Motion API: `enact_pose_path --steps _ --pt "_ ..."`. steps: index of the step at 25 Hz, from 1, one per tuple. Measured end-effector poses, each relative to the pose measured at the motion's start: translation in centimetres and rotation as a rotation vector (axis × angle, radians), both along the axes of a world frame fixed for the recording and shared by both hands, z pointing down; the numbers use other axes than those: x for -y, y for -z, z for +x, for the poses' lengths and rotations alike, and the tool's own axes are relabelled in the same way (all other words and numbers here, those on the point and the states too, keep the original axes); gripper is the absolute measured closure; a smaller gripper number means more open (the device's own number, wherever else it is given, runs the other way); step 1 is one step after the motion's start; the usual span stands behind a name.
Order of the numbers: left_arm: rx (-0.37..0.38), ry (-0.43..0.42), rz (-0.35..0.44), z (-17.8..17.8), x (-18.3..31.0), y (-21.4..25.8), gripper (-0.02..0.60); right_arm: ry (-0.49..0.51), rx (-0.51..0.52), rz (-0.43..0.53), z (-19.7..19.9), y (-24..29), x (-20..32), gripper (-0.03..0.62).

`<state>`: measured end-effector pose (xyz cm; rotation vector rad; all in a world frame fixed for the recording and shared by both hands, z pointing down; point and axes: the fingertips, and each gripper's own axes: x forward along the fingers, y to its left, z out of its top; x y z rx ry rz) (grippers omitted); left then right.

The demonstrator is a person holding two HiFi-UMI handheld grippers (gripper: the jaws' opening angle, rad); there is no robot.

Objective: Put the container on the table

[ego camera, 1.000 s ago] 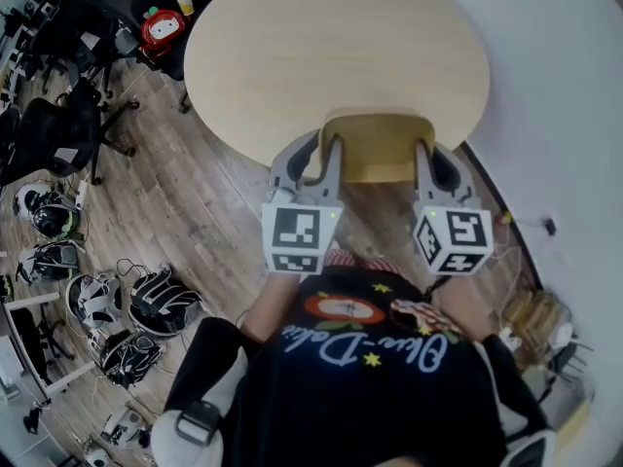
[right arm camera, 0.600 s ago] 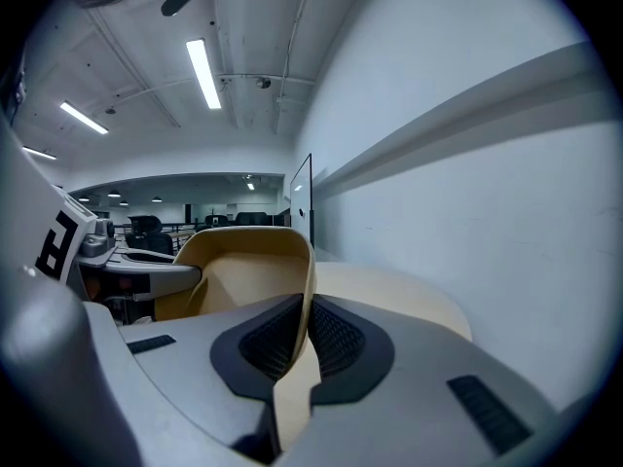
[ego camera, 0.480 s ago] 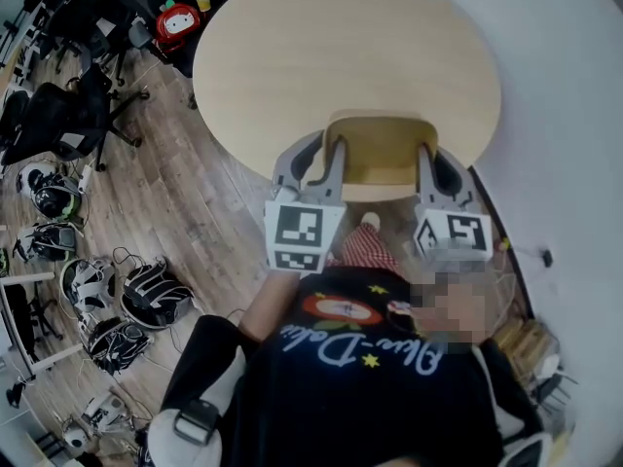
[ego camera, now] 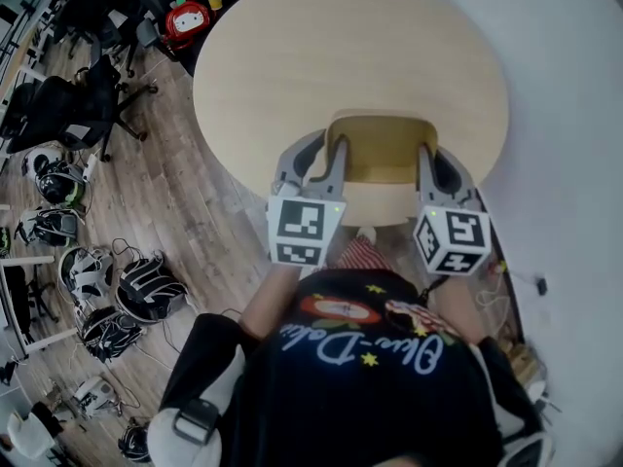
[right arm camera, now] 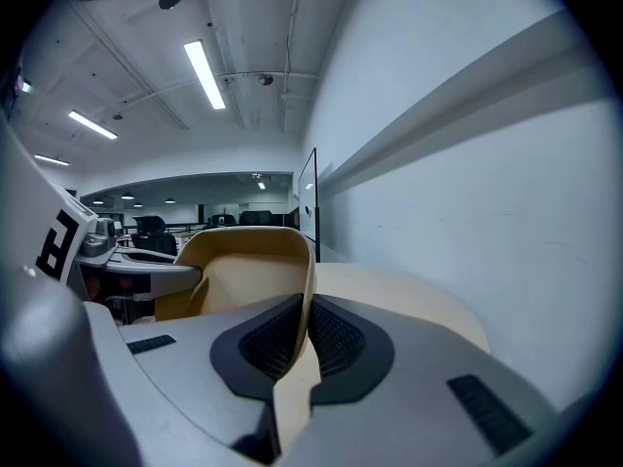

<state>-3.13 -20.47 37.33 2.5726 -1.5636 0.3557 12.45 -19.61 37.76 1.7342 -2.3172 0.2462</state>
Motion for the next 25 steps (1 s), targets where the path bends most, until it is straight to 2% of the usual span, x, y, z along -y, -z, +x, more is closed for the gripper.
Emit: enact_pose_path --steps 14,19,25 --pt "0.004 0.065 -0.061 2.3 6.2 -1.8 0.509 0.072 -0.002 -0.064 2.3 -1.8 7.3 0.580" --pt "-0.003 0.082 -0.098 2.9 6.9 -3.4 0.509 0.094 0.007 -0.096 3.0 -3.4 8.4 0.580" --pt "0.021 0.077 -0.133 2.8 8.6 -5.2 0.509 0.086 0.023 -0.143 2.8 -5.4 10.0 0.580"
